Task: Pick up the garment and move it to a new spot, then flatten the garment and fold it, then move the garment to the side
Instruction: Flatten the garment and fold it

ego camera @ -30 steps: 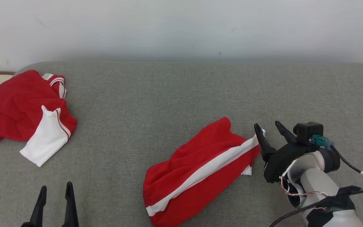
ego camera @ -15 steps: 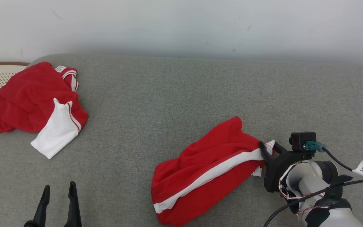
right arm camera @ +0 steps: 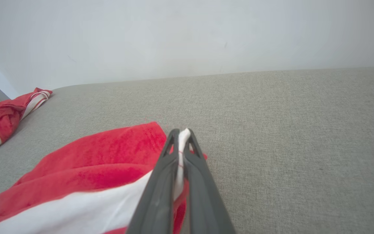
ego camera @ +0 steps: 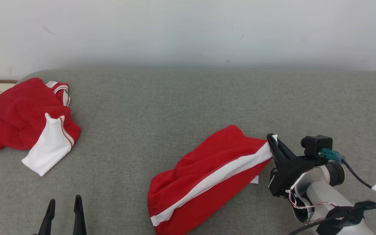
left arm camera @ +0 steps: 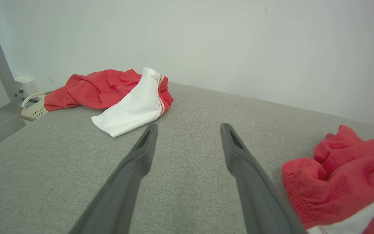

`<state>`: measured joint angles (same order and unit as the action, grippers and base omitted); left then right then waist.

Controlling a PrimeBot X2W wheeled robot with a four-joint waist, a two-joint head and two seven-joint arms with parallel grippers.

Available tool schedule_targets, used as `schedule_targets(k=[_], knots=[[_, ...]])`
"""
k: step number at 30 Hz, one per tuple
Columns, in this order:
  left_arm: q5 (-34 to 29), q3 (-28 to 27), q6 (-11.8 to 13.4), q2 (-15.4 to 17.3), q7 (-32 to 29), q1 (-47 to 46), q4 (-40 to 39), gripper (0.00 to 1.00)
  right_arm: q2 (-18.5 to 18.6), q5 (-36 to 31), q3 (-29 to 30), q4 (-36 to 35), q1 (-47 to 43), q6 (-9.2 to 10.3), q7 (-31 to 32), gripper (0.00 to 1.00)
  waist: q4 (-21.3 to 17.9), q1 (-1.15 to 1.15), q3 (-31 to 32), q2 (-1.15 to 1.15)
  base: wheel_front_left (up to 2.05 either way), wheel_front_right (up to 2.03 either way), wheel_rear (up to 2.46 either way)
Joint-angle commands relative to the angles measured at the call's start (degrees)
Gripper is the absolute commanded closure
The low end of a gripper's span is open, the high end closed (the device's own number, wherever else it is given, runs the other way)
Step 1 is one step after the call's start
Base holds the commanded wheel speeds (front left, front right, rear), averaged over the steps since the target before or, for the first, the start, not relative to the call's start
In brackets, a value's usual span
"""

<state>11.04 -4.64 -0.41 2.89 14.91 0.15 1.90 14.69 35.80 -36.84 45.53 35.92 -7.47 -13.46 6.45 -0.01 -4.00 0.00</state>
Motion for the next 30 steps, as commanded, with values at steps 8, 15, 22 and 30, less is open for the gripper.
schedule_targets(k=[8,15,22,30], knots=[[0.4,0.1,0.5,0.0,0.2,1.7,-0.3,0.0,4.5,0.7,0.9,-12.0,-8.1,-0.05,-0.9,1.0,-3.5,0.01,0.8,0.0,0.0,0.0,0.0],[0.6,0.1,0.3,0.0,0.2,1.5,0.2,0.0,4.7,-0.3,4.2,-17.8,-15.5,-0.05,1.3,1.0,-4.3,0.01,0.7,0.0,0.0,0.0,0.0],[0.8,-0.2,0.2,0.0,0.2,1.6,0.8,0.0,3.4,-3.7,8.8,-22.2,-22.7,-0.04,4.7,1.0,-4.9,0.01,1.1,0.0,0.0,0.0,0.0],[0.7,-0.5,-0.1,0.0,0.2,1.7,1.2,0.0,0.8,-8.4,14.3,-24.7,-25.6,-0.05,5.5,0.0,-5.5,0.01,1.8,0.0,0.0,0.0,0.0]])
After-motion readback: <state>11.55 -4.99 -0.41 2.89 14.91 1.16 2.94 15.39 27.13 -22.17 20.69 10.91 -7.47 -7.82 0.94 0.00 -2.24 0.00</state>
